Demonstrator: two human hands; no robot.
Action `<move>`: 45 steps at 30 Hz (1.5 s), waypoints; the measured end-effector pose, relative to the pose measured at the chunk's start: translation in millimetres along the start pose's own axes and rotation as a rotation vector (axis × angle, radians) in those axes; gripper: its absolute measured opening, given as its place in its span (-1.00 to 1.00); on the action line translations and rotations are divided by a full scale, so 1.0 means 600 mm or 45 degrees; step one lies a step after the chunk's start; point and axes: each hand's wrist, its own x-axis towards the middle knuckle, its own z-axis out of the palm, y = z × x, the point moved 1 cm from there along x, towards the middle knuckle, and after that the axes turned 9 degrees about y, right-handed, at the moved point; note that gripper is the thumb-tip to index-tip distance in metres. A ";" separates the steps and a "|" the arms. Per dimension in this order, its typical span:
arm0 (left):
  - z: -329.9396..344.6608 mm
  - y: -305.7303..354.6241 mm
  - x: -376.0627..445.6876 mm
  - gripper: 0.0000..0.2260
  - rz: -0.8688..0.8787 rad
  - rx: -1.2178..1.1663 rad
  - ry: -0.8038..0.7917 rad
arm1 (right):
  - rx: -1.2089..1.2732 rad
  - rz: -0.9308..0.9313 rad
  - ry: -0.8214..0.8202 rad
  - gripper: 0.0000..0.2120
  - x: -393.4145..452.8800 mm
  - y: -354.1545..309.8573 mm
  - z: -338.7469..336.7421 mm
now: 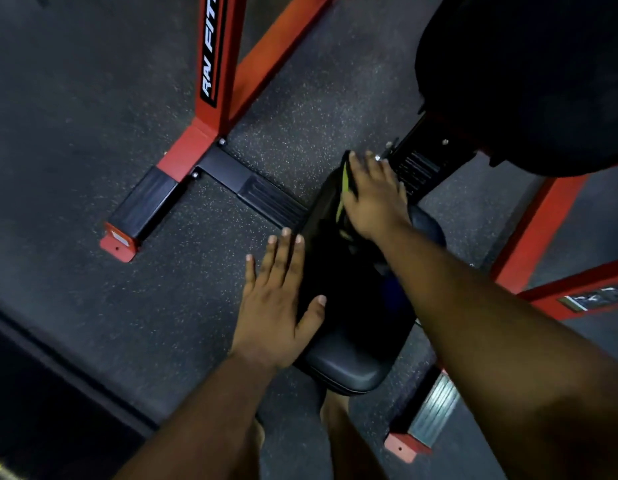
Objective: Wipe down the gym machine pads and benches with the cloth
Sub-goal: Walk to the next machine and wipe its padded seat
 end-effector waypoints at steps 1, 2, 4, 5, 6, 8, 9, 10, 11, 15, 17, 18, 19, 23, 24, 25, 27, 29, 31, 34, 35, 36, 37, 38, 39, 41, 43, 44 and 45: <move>0.002 -0.001 -0.002 -0.29 -0.002 -0.018 0.022 | 0.020 0.066 0.018 -0.36 0.021 -0.014 0.001; 0.001 -0.001 -0.003 -0.29 -0.010 -0.040 0.037 | 0.023 0.093 0.023 -0.37 0.022 -0.028 0.001; -0.005 0.000 -0.006 -0.29 -0.017 -0.151 0.080 | -0.014 -0.012 0.005 -0.37 -0.033 -0.055 -0.006; -0.007 0.001 -0.006 -0.29 -0.035 -0.235 0.110 | -0.005 -0.121 -0.003 -0.35 -0.084 -0.067 -0.010; -0.011 0.003 -0.008 -0.30 -0.071 -0.338 0.125 | 0.029 -0.245 -0.007 -0.34 -0.149 -0.078 -0.015; -0.016 0.000 -0.013 -0.30 -0.212 -0.555 0.155 | 0.082 -0.474 -0.067 -0.32 -0.267 -0.085 -0.015; -0.020 -0.004 -0.017 -0.31 -0.285 -0.651 0.171 | 0.079 -0.515 -0.093 -0.30 -0.283 -0.078 -0.016; -0.022 -0.008 -0.023 -0.32 -0.344 -0.728 0.188 | 0.076 -0.509 -0.110 -0.28 -0.270 -0.068 -0.016; -0.026 -0.013 -0.029 -0.35 -0.377 -0.776 0.190 | 0.054 -0.428 -0.109 -0.27 -0.239 -0.063 -0.014; -0.041 -0.034 -0.026 -0.42 -0.484 -0.805 0.057 | -0.066 -0.083 -0.086 -0.27 -0.158 -0.104 0.000; -0.048 -0.034 -0.017 -0.45 -0.529 -0.809 0.027 | -0.068 -0.250 -0.048 -0.31 -0.224 -0.129 -0.002; -0.050 -0.033 -0.013 -0.44 -0.536 -0.798 0.013 | -0.037 -0.370 -0.043 -0.33 -0.273 -0.127 -0.006; -0.051 -0.030 -0.010 -0.43 -0.525 -0.774 -0.008 | -0.007 -0.476 -0.027 -0.33 -0.320 -0.114 -0.009; -0.043 0.004 -0.005 -0.33 -0.359 -0.499 -0.155 | -0.003 -0.402 -0.028 -0.29 -0.427 -0.007 -0.012; -0.037 0.012 -0.001 -0.31 -0.288 -0.342 -0.192 | 0.018 -0.232 -0.029 -0.29 -0.413 0.022 -0.009; -0.031 0.017 0.004 -0.30 -0.204 -0.146 -0.216 | 0.059 -0.041 -0.018 -0.30 -0.381 0.047 -0.007; -0.017 0.026 0.016 -0.32 -0.026 0.224 -0.229 | 0.210 0.303 0.008 -0.33 -0.287 0.082 -0.007; -0.017 0.034 0.029 -0.32 0.150 0.380 -0.232 | 0.231 0.447 0.010 -0.34 -0.218 0.082 -0.013; -0.012 0.042 0.040 -0.31 0.302 0.441 -0.293 | 0.170 0.431 0.029 -0.34 -0.233 0.066 -0.011; -0.011 0.035 0.041 -0.29 0.276 0.445 -0.397 | 0.225 0.311 0.055 -0.33 -0.373 0.009 0.001; -0.010 0.038 0.049 -0.29 0.263 0.446 -0.409 | 0.271 0.300 0.062 -0.33 -0.401 0.005 0.001; -0.008 0.040 0.050 -0.29 0.263 0.445 -0.420 | 0.309 0.326 0.065 -0.33 -0.413 0.011 0.005; -0.007 0.043 0.051 -0.30 0.269 0.441 -0.417 | 0.328 0.352 0.070 -0.32 -0.397 0.027 0.010; -0.008 0.043 0.051 -0.30 0.280 0.442 -0.406 | 0.325 0.390 0.087 -0.31 -0.365 0.047 0.014; -0.005 0.041 0.053 -0.29 0.282 0.447 -0.390 | 0.316 0.436 0.108 -0.30 -0.316 0.072 0.020; -0.001 0.039 0.053 -0.29 0.282 0.440 -0.372 | 0.337 0.554 0.102 -0.31 -0.205 0.125 0.018; 0.001 0.038 0.050 -0.30 0.292 0.414 -0.358 | 0.352 0.645 0.088 -0.34 -0.130 0.165 0.002; 0.000 0.037 0.050 -0.30 0.289 0.409 -0.352 | 0.341 0.658 0.091 -0.34 -0.120 0.168 -0.002; -0.001 0.037 0.051 -0.30 0.286 0.402 -0.345 | 0.317 0.648 0.101 -0.35 -0.130 0.159 -0.005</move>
